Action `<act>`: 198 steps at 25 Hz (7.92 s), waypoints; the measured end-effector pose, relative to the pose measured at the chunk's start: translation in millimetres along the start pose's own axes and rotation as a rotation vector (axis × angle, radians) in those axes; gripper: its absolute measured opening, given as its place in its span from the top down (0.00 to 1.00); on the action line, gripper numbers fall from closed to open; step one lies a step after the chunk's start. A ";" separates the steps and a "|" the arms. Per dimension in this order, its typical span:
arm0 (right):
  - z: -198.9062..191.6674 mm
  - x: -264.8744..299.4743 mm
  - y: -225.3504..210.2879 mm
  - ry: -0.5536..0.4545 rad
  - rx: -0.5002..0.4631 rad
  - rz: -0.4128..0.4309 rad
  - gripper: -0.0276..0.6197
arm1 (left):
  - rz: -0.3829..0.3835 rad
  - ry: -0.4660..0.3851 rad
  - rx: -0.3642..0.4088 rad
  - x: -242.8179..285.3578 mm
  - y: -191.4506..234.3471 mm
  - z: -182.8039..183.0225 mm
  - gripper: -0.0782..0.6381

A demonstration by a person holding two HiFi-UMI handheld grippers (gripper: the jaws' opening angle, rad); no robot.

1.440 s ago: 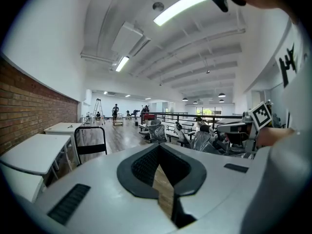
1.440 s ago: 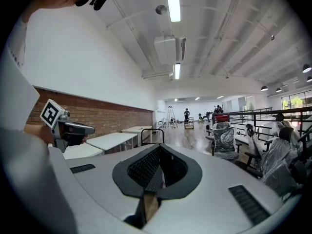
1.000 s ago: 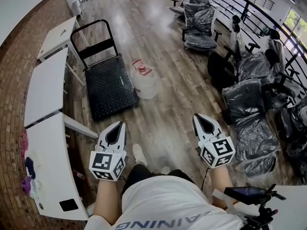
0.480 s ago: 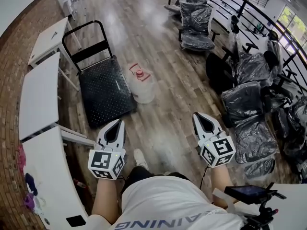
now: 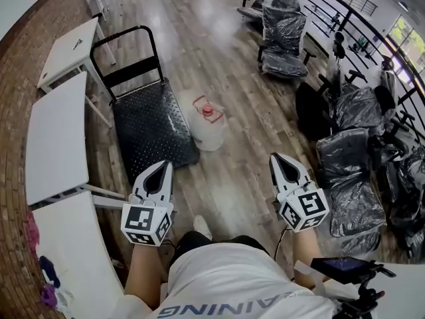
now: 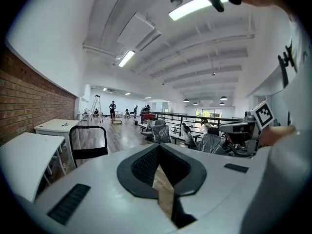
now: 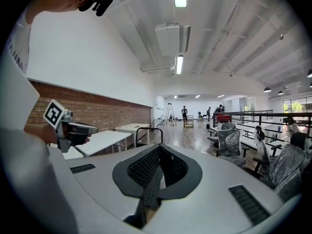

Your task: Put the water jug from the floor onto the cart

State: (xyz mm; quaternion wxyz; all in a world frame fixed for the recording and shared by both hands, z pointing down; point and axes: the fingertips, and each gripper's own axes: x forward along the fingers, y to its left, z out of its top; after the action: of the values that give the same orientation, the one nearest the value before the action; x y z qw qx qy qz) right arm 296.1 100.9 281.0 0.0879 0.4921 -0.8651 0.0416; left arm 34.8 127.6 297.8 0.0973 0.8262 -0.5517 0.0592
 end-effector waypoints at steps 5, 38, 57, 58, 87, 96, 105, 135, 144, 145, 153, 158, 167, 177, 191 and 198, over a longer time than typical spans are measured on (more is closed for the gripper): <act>12.0 38.7 15.9 -0.002 -0.007 -0.007 0.95 | 0.001 0.006 -0.005 7.2 42.7 -0.4 0.89; 19.4 338.2 -68.4 0.032 0.040 0.302 0.95 | 0.288 0.074 -0.056 183.9 171.7 27.8 0.89; -72.8 459.8 -115.9 0.169 0.037 0.335 0.95 | 0.326 0.174 -0.081 290.8 209.0 -28.7 0.89; -81.6 464.1 -115.5 0.177 0.034 0.327 0.95 | 0.322 0.178 -0.080 294.4 213.8 -34.9 0.89; -403.2 573.6 -86.4 0.623 -0.085 0.303 0.42 | 0.389 0.353 -0.226 276.7 277.9 -197.6 0.89; -456.5 578.2 -83.0 0.696 -0.101 0.300 0.41 | 0.428 0.385 -0.286 270.0 283.9 -219.1 0.89; -457.2 578.2 -83.1 0.677 -0.112 0.293 0.47 | 0.440 0.376 -0.306 267.9 284.1 -217.4 0.89; -210.9 572.3 -59.9 0.606 -0.254 0.320 0.48 | 0.580 0.236 -0.293 197.9 329.9 -148.9 0.89; -141.4 621.2 43.9 0.524 -0.316 0.488 0.48 | 0.666 0.192 -0.293 144.5 358.3 -144.5 0.89; -138.7 627.4 58.1 0.517 -0.318 0.507 0.48 | 0.674 0.191 -0.296 137.4 361.3 -145.8 0.89; -141.0 675.4 170.6 0.499 -0.333 0.667 0.48 | 0.747 0.190 -0.338 88.6 372.3 -155.1 0.89; -164.7 698.8 230.8 0.509 -0.360 0.729 0.48 | 0.782 0.184 -0.330 62.7 380.4 -153.4 0.89; -219.3 728.7 288.8 0.554 -0.373 0.723 0.48 | 0.820 0.203 -0.392 31.2 382.2 -175.8 0.89; -257.4 750.8 294.5 0.604 -0.387 0.679 0.48 | 0.829 0.223 -0.404 12.9 379.6 -185.8 0.89; -258.8 757.5 285.9 0.589 -0.353 0.660 0.48 | 0.792 0.188 -0.413 17.5 370.6 -183.6 0.89; -265.7 758.7 282.2 0.614 -0.366 0.667 0.48 | 0.724 0.169 -0.405 19.7 347.0 -181.7 0.89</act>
State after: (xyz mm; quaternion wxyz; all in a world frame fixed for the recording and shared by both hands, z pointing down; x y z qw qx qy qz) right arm -296.2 -353.0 692.2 0.4060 0.1297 -0.9027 0.0582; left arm -276.2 21.8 512.0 0.2757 0.5354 -0.7969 0.0474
